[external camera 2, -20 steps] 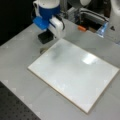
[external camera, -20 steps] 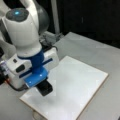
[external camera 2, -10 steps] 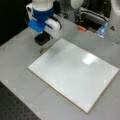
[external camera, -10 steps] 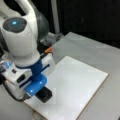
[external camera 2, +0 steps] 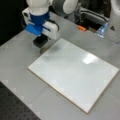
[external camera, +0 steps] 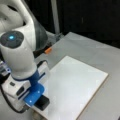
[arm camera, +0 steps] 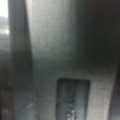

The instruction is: Erasing curve lines

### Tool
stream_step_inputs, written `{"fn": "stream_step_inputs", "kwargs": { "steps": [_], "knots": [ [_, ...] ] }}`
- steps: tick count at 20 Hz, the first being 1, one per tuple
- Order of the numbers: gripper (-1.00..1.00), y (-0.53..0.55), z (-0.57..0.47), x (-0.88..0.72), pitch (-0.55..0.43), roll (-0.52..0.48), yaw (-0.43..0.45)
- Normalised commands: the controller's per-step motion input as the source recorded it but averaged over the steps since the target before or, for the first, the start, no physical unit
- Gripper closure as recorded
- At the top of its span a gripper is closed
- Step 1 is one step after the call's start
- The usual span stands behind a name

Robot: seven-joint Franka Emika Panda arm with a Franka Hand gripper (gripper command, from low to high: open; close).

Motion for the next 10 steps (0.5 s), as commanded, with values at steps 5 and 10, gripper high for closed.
{"fn": "stream_step_inputs", "kwargs": {
  "steps": [5, 10],
  "knots": [
    [1.00, -0.22, -0.04, 0.23, 0.031, 0.176, 0.068],
    [1.00, -0.24, -0.02, 0.29, 0.019, 0.212, 0.028]
  ]
}}
